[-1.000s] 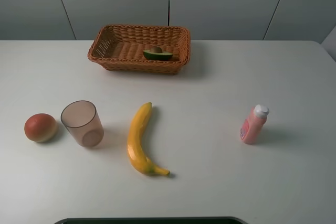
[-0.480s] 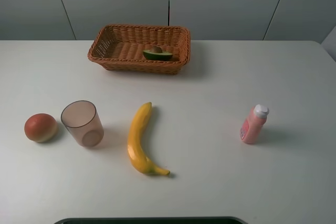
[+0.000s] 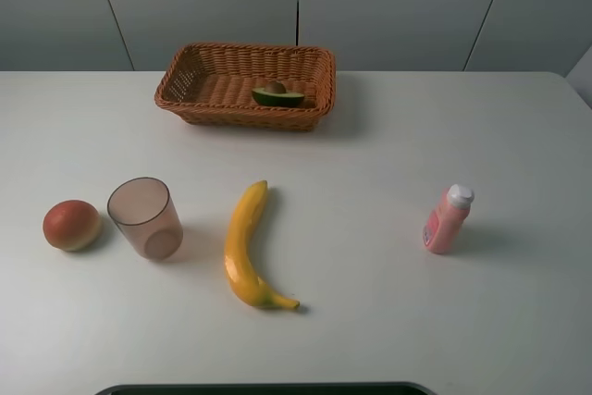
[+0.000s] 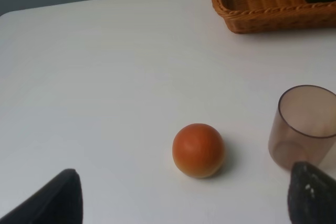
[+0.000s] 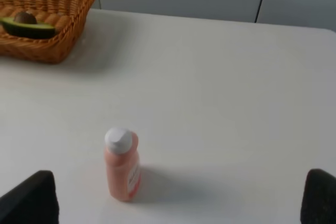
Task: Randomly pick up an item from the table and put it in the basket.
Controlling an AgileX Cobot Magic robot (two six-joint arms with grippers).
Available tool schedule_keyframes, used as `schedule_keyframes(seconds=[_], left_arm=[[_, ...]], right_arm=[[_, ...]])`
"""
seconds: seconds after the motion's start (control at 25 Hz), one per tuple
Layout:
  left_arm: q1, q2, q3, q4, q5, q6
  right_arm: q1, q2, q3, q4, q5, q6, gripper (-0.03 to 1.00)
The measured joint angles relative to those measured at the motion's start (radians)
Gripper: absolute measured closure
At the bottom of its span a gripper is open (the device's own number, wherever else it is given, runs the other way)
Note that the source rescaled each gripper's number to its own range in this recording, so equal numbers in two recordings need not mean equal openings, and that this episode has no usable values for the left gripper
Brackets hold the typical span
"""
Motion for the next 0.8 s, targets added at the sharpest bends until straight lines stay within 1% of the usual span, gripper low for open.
schedule_keyframes(seconds=[0.16,0.32,0.8], left_arm=[[0.0,0.0,0.0,0.0,0.0,0.0],[0.0,0.0,0.0,0.0,0.0,0.0],[0.0,0.0,0.0,0.0,0.0,0.0]], right_arm=[[0.021,0.0,0.004,-0.052,-0.006,0.049,-0.03],[0.025,-0.004,0.004,-0.08,-0.007,0.071,-0.03],[0.025,-0.004,0.004,-0.081,-0.007,0.081,-0.03]])
